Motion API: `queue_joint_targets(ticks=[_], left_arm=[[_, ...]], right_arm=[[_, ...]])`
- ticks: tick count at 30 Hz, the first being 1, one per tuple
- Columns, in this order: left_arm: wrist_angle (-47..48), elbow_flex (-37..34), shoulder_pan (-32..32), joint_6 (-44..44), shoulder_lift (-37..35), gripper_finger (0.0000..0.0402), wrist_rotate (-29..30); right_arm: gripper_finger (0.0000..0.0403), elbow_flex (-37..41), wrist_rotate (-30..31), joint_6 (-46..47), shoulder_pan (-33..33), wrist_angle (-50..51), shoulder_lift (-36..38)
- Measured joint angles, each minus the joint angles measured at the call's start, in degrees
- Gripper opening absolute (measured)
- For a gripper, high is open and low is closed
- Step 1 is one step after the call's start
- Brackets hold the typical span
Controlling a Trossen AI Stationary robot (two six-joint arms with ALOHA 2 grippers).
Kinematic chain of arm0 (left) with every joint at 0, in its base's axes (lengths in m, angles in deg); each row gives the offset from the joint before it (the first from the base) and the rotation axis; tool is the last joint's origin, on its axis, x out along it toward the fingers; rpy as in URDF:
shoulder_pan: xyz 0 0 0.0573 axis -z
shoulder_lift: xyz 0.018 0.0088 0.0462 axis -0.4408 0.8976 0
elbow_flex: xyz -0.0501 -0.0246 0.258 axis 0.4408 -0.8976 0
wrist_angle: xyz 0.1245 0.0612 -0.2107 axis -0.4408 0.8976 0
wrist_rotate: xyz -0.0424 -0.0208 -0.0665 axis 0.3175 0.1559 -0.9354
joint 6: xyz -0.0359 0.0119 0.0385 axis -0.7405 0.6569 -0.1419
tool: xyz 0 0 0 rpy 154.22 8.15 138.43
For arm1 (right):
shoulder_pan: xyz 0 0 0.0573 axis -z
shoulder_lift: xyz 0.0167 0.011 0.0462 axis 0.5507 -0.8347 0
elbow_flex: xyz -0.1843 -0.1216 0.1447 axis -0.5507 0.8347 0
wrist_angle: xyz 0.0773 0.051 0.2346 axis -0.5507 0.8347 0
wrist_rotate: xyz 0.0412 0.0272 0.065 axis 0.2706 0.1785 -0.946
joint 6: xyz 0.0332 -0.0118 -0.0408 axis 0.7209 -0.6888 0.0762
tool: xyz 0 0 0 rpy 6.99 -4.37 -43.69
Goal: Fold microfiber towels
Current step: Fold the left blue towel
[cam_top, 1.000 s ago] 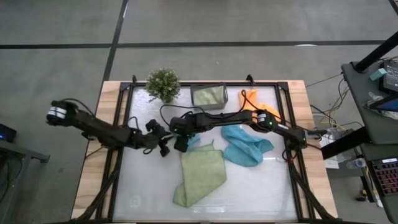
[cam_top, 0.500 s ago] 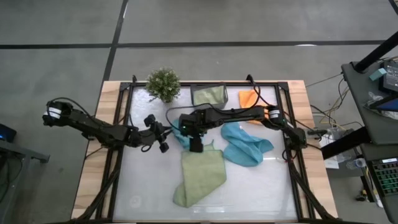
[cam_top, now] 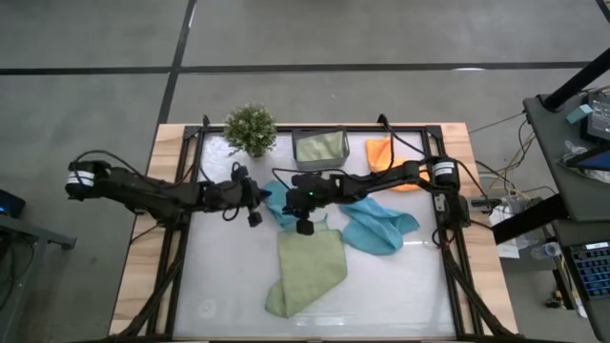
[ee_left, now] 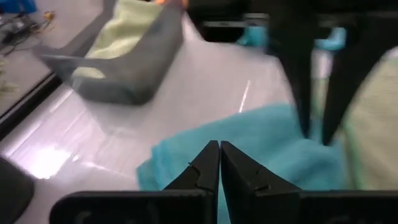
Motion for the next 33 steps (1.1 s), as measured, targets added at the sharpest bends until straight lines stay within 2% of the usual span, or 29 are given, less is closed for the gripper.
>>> queue_joint_targets(ticks=[3,6,16,19,27,33], left_arm=[[-3.36,0.07,-1.93,0.00,3.11,0.0000,-0.05],[-7.37,0.25,-2.85,0.01,6.96,0.0000,-0.20],[-6.86,0.42,-3.96,-2.14,16.80,0.0000,-0.25],[-6.86,0.40,-4.28,-2.57,18.25,0.0000,-0.09],[-5.54,0.26,-5.93,-3.69,19.16,0.0000,1.32],[-4.75,0.39,-6.04,-3.65,15.54,0.0000,1.50]], right_arm=[[0.0014,3.09,0.00,-0.04,0.04,-5.63,-0.11],[0.0009,4.27,0.00,-0.12,0.17,-10.03,-0.13],[0.0009,4.36,-0.12,0.48,0.26,-17.77,-6.07],[0.0009,3.73,-5.12,1.31,0.30,-17.55,-8.43],[0.0009,0.54,-13.15,4.25,0.42,-16.01,-12.04],[0.0009,0.09,-13.30,4.12,0.20,-12.68,-9.65]])
